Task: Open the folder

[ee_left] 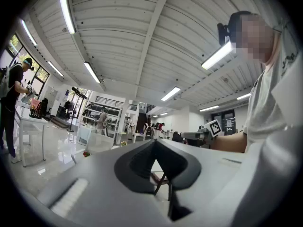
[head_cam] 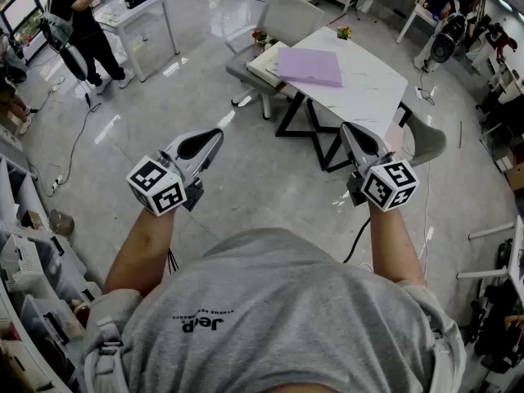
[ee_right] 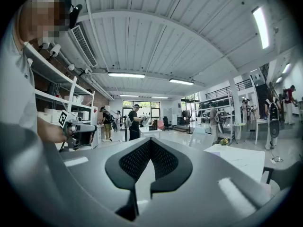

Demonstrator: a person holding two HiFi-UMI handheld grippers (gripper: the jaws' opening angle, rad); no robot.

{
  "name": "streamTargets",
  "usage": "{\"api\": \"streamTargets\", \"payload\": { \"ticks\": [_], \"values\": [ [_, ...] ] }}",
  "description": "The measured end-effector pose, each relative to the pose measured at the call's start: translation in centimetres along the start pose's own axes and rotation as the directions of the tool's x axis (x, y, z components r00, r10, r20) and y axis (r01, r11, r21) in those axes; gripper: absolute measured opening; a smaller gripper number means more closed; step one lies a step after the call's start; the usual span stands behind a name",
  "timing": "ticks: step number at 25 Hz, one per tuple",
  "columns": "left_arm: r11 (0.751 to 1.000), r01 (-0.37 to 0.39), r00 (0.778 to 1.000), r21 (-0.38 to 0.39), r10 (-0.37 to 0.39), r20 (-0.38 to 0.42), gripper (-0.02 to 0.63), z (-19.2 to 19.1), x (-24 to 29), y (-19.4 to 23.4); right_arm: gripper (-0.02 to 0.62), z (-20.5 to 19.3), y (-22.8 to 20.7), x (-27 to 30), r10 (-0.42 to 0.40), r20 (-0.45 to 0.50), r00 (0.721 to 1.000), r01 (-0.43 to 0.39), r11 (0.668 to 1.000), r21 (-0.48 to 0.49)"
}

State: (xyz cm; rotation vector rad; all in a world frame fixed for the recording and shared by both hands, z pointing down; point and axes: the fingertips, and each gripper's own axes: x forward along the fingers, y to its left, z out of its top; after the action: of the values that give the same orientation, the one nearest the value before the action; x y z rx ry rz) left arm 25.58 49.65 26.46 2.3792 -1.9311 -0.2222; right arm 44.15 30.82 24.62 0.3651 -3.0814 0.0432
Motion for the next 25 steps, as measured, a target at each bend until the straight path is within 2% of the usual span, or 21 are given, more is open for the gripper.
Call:
{"api": "streamTargets", "payload": {
  "ticks": [14,25],
  "values": [
    [0.999,-0.04,0.999,0.005,0.04,-0.002,0.058,0.5,1.0,-1.1,0.003,0.4,-1.2,-0.9,0.029,-0.006,1.0,-0.029,1.0,0.004],
    [0.99,-0.14,0.99,0.012,0.14,0.002,0.058,-0.2,3.7,-4.7,0.003,0.4,-5.7,-2.8,0.081,0.016,0.997,-0.081,0.997,0.007]
  ]
}}
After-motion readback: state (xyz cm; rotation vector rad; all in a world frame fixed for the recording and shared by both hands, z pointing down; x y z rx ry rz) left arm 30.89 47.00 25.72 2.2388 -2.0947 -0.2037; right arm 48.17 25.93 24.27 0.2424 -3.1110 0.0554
